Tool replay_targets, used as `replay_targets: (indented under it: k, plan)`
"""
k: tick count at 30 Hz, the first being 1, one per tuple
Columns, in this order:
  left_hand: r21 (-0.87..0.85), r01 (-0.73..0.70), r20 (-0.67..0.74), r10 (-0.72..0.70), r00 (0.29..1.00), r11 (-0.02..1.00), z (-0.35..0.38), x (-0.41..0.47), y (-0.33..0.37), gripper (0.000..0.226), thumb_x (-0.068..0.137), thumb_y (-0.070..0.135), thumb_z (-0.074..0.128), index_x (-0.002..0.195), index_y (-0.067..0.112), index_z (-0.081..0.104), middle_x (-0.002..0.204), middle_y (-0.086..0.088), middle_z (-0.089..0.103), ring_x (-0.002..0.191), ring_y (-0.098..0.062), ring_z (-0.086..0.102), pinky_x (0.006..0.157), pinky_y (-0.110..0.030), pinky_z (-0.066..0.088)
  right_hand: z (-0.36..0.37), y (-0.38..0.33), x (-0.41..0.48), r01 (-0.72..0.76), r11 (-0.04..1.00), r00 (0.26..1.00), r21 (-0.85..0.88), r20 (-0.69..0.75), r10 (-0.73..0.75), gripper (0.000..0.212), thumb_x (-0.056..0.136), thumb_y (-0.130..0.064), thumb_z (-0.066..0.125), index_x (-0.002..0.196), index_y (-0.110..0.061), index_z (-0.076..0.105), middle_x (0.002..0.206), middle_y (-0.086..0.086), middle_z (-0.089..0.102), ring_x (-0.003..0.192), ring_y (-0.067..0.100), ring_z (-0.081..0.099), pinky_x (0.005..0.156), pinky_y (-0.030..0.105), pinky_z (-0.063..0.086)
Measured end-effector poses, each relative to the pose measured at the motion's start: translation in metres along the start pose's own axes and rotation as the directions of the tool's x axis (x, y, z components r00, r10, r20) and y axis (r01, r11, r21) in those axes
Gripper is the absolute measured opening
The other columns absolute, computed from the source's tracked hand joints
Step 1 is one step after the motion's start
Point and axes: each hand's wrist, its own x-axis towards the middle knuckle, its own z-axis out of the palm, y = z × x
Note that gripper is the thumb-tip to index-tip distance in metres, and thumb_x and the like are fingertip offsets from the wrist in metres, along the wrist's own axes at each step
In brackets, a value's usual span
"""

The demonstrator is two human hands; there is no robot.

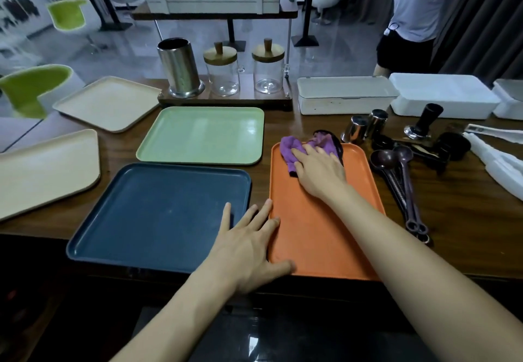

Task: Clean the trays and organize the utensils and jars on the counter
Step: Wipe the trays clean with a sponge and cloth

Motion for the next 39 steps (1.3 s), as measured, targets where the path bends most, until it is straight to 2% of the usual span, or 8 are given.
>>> replay_targets:
  k: [6, 10, 13, 19, 24, 27, 33, 39]
  plan:
    - [0.006, -0.020, 0.056, 0.020, 0.998, 1.000, 0.000, 0.003, -0.002, 0.118, 0.071, 0.098, 0.040, 0.162, 0.028, 0.012, 0.170, 0.005, -0.016, 0.158, -0.017, -0.010, 0.118, -0.063, -0.018, 0.001, 0.012, -0.008, -0.093, 0.996, 0.995, -0.012, -0.042, 0.093, 0.044, 0.101, -0.036, 0.037, 0.142, -0.028, 0.050, 0.140, 0.005, 0.050, 0.126, 0.032, 0.048, 0.106, 0.051, 0.037]
    - [0.029, -0.041, 0.056, 0.040, 0.998, 0.999, -0.001, 0.008, -0.005, 0.124, 0.065, 0.099, 0.046, 0.161, 0.027, 0.016, 0.171, 0.003, -0.015, 0.158, -0.018, -0.009, 0.119, -0.064, -0.017, 0.004, -0.018, -0.007, -0.160, 0.986, 0.987, -0.038, -0.011, 0.160, 0.043, 0.100, -0.034, 0.037, 0.141, -0.030, 0.047, 0.147, 0.004, 0.043, 0.135, 0.037, 0.037, 0.112, 0.060, 0.026]
    - [0.027, -0.034, 0.051, 0.033, 0.998, 0.999, -0.001, 0.010, -0.005, 0.123, 0.064, 0.098, 0.049, 0.160, 0.027, 0.019, 0.171, 0.003, -0.013, 0.158, -0.017, -0.008, 0.119, -0.064, -0.015, 0.007, -0.041, -0.012, -0.077, 0.997, 0.997, -0.001, 0.020, 0.077, 0.049, 0.100, -0.030, 0.036, 0.149, -0.031, 0.039, 0.158, -0.001, 0.032, 0.146, 0.036, 0.024, 0.116, 0.063, 0.014]
    - [0.041, -0.018, 0.029, 0.017, 0.999, 0.999, -0.001, 0.009, -0.003, 0.122, 0.063, 0.099, 0.046, 0.158, 0.026, 0.022, 0.171, 0.005, -0.012, 0.158, -0.017, -0.009, 0.120, -0.064, -0.013, 0.000, -0.032, -0.082, 0.113, 0.986, 0.991, 0.125, 0.060, -0.121, 0.050, 0.104, -0.030, 0.036, 0.155, -0.033, 0.033, 0.165, -0.005, 0.023, 0.152, 0.027, 0.017, 0.123, 0.049, 0.009]
    - [0.036, -0.037, 0.003, 0.037, 0.999, 0.999, 0.002, 0.007, -0.003, 0.128, 0.063, 0.101, 0.043, 0.163, 0.031, 0.003, 0.171, 0.006, -0.013, 0.157, -0.018, -0.012, 0.118, -0.064, -0.016, -0.010, -0.014, -0.146, 0.171, 0.971, 0.965, 0.168, 0.171, -0.200, 0.052, 0.104, -0.033, 0.040, 0.154, -0.043, 0.030, 0.165, -0.014, 0.017, 0.154, 0.019, 0.010, 0.124, 0.043, 0.006]
    - [0.051, -0.042, 0.016, 0.041, 0.999, 0.998, 0.002, 0.006, -0.003, 0.125, 0.064, 0.101, 0.043, 0.161, 0.028, 0.014, 0.171, 0.004, -0.012, 0.157, -0.018, -0.013, 0.118, -0.066, -0.017, -0.016, -0.001, -0.135, 0.146, 0.977, 0.962, 0.153, 0.209, -0.176, 0.051, 0.105, -0.034, 0.039, 0.153, -0.046, 0.029, 0.166, -0.012, 0.014, 0.154, 0.020, 0.009, 0.124, 0.045, 0.007]
    - [0.032, -0.035, 0.042, 0.034, 0.999, 0.999, 0.000, 0.006, -0.005, 0.123, 0.064, 0.100, 0.044, 0.160, 0.028, 0.019, 0.171, 0.004, -0.012, 0.157, -0.016, -0.014, 0.118, -0.066, -0.015, -0.004, -0.002, -0.048, -0.094, 0.994, 0.980, 0.057, 0.181, 0.082, 0.054, 0.105, -0.045, 0.026, 0.158, -0.042, 0.015, 0.169, -0.005, 0.001, 0.154, 0.032, -0.001, 0.118, 0.066, -0.001]
    - [0.033, -0.007, 0.007, 0.006, 1.000, 0.999, 0.004, 0.008, -0.004, 0.122, 0.062, 0.100, 0.045, 0.157, 0.028, 0.022, 0.171, 0.005, -0.011, 0.157, -0.015, -0.011, 0.120, -0.064, -0.012, 0.000, -0.028, -0.044, 0.011, 0.998, 0.982, 0.068, 0.187, -0.024, 0.055, 0.105, -0.042, 0.022, 0.159, -0.039, 0.009, 0.169, -0.005, -0.003, 0.154, 0.031, -0.005, 0.119, 0.063, -0.006]
